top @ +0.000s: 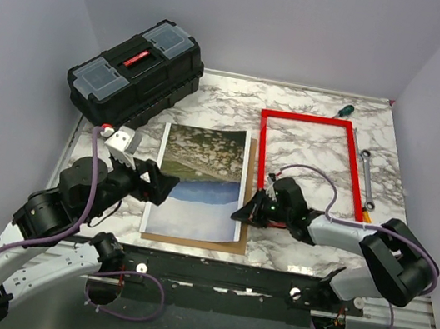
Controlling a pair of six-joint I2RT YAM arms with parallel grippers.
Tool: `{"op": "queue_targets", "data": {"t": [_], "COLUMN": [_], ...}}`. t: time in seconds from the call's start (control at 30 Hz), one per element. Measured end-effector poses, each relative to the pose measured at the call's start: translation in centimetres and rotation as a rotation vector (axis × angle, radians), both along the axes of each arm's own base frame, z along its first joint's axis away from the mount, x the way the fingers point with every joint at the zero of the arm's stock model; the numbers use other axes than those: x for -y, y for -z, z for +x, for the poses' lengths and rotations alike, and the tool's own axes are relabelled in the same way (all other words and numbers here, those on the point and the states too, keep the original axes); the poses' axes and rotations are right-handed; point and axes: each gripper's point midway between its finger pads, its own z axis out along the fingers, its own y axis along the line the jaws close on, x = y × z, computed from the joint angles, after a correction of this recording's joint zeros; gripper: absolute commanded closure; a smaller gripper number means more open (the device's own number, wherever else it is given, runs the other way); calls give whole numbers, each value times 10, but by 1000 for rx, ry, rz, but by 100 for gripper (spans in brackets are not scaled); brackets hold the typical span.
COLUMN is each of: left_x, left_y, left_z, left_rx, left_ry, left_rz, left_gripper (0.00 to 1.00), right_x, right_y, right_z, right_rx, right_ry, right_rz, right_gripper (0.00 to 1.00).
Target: Take the photo out of the frame
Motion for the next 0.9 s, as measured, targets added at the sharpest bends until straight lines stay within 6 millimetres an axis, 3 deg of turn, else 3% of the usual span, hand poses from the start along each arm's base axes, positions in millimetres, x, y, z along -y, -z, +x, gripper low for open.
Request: {"op": "queue_targets", "data": {"t": [0.27,0.37,0.5,0.63,0.7,0.77,0.9], "left_x": [3,2,-5,-13,-16,-16,-11], "left_y": [0,-2,-18,-42,-51,-54,-50], "left_z": [3,3,4,5,7,8,11], "left_rx": [0,5,47,108,134,143,129], "left_ry": [1,0,-22,-48,-60,-62,-61], "left_rz": [2,7,8,-9,-18,-23,-20], "left_gripper": [16,16,15,15,15,15,15], "right_x": [13,24,48,78,90,97,99], "right_y": [-14,-41,-99,-162,-184,-193,-181], "right_z": [-1,2,15,21,22,23,25], "right_rx": [35,99,247,398,451,474,443], "right_ry": [8,16,77,162,198,221,220], "right_rz": [-65,-115,-195,-246,-260,-272,-318], "right_gripper": [38,29,19,17,18,20,20]}}
